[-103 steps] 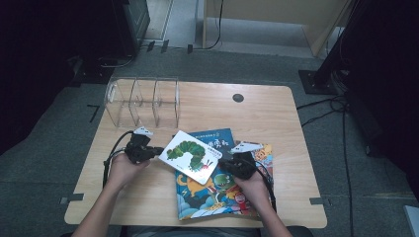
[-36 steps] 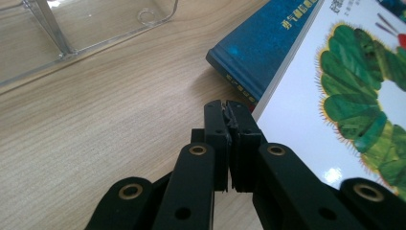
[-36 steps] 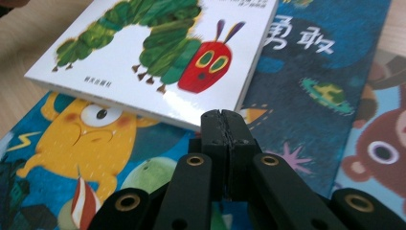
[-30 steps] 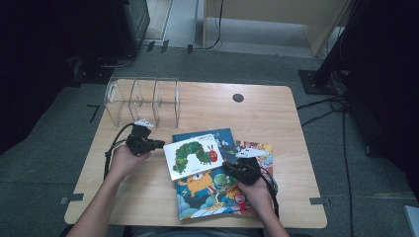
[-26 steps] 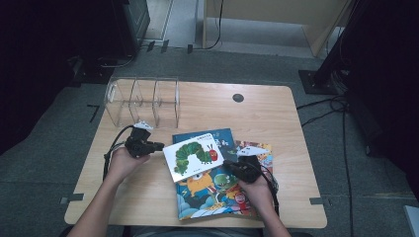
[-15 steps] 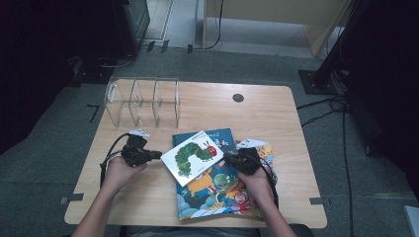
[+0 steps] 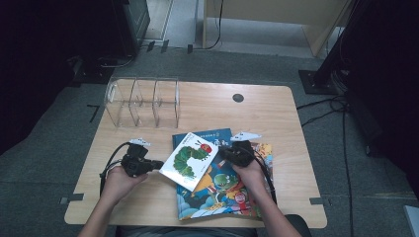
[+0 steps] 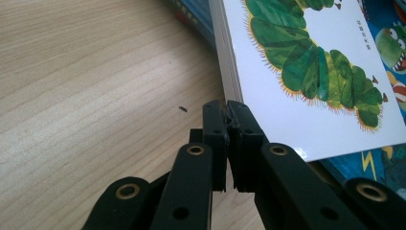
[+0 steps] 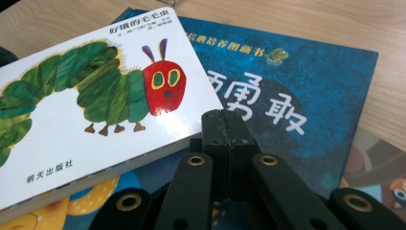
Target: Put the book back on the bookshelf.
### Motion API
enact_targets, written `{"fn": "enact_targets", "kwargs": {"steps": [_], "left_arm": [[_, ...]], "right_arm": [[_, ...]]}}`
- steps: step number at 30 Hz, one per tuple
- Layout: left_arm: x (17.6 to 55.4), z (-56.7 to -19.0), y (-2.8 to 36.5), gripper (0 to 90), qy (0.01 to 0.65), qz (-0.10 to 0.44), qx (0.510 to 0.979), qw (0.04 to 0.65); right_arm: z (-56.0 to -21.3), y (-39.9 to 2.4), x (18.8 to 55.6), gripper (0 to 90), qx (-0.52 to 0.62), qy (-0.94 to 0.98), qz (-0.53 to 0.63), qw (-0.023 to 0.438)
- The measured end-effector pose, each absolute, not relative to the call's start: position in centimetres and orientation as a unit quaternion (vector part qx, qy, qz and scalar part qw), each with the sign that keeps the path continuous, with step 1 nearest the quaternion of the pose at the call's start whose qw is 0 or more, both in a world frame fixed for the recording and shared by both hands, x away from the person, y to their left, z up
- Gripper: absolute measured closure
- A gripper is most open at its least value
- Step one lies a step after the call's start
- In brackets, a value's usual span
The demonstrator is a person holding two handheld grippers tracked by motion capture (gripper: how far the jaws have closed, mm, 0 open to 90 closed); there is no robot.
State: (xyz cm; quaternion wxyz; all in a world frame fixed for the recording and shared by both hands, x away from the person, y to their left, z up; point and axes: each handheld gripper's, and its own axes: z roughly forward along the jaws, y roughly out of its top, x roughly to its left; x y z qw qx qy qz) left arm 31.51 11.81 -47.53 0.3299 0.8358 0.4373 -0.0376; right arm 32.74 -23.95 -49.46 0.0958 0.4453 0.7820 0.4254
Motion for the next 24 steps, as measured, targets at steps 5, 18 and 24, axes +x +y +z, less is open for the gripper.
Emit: {"fn": "enact_targets", "kwargs": {"steps": [5,18,24], "left_arm": [[31.7,-47.5,11.9,82.8,0.443,-0.037,0.835,0.324],[33.4,-46.0,12.0,50.5,0.433,-0.046,0.830,0.349],[34.1,-46.5,10.4,42.6,0.424,-0.065,0.835,0.346]], "right_arm": [[-49.7,-23.7,33.1,89.9,0.443,0.778,0.435,0.094],[-48.8,-23.7,30.9,89.9,0.435,0.777,0.443,0.099],[-49.0,-22.8,29.3,89.9,0.423,0.789,0.436,0.092]]}}
